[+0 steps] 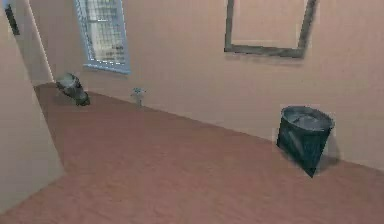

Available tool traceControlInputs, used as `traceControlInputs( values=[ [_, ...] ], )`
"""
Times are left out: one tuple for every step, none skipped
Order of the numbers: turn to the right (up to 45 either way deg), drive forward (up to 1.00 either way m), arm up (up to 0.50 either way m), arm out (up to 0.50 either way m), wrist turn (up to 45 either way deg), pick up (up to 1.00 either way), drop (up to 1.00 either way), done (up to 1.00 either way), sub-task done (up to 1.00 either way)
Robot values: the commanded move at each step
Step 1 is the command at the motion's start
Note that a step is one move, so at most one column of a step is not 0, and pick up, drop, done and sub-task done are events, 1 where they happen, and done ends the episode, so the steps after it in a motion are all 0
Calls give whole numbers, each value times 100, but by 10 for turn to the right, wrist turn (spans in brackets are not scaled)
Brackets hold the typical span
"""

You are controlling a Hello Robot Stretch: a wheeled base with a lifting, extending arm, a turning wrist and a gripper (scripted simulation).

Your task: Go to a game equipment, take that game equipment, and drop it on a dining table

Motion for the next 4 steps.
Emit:
traceControlInputs(
  values=[
    [-240, 0, 0, 0, 0, 0, 0, 0, 0],
    [-30, 0, 0, 0, 0, 0, 0, 0, 0],
    [0, 100, 0, 0, 0, 0, 0, 0, 0],
    [0, 60, 0, 0, 0, 0, 0, 0, 0]
  ],
)
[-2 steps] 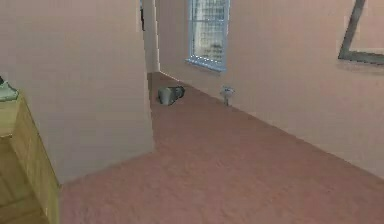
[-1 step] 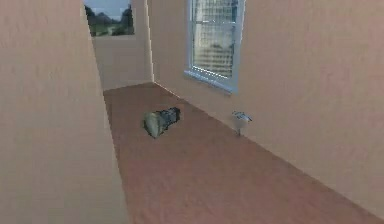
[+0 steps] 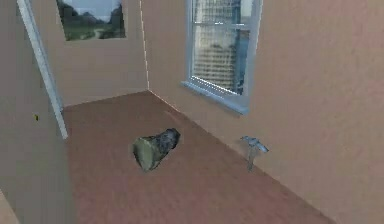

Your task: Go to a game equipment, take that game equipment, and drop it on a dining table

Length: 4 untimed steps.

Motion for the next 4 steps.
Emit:
traceControlInputs(
  values=[
    [-30, 0, 0, 0, 0, 0, 0, 0, 0],
    [0, 25, 0, 0, 0, 0, 0, 0, 0],
    [-210, 0, 0, 0, 0, 0, 0, 0, 0],
    [-30, 0, 0, 0, 0, 0, 0, 0, 0]
  ],
)
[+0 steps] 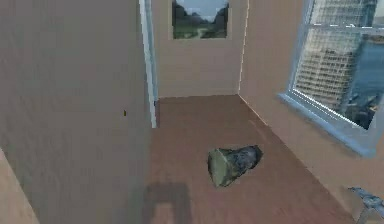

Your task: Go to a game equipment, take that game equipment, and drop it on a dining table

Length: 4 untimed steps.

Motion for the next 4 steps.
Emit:
traceControlInputs(
  values=[
    [0, 100, 0, 0, 0, 0, 0, 0, 0],
    [0, 100, 0, 0, 0, 0, 0, 0, 0],
    [0, 40, 0, 0, 0, 0, 0, 0, 0],
    [0, 5, 0, 0, 0, 0, 0, 0, 0]
  ],
)
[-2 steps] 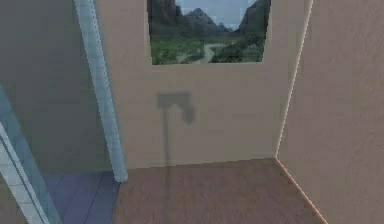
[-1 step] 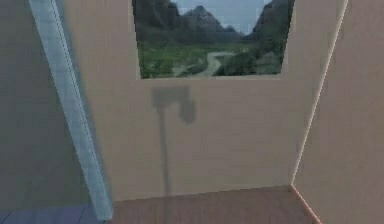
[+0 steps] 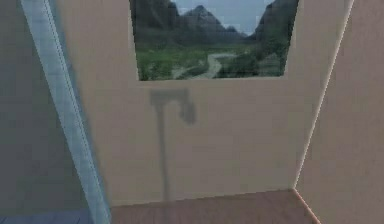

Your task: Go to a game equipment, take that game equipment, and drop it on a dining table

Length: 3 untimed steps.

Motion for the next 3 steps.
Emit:
traceControlInputs(
  values=[
    [-240, 0, 0, 0, 0, 0, 0, 0, 0],
    [0, 60, 0, 0, 0, 0, 0, 0, 0],
    [-450, 0, 0, 0, 0, 0, 0, 0, 0]
  ],
)
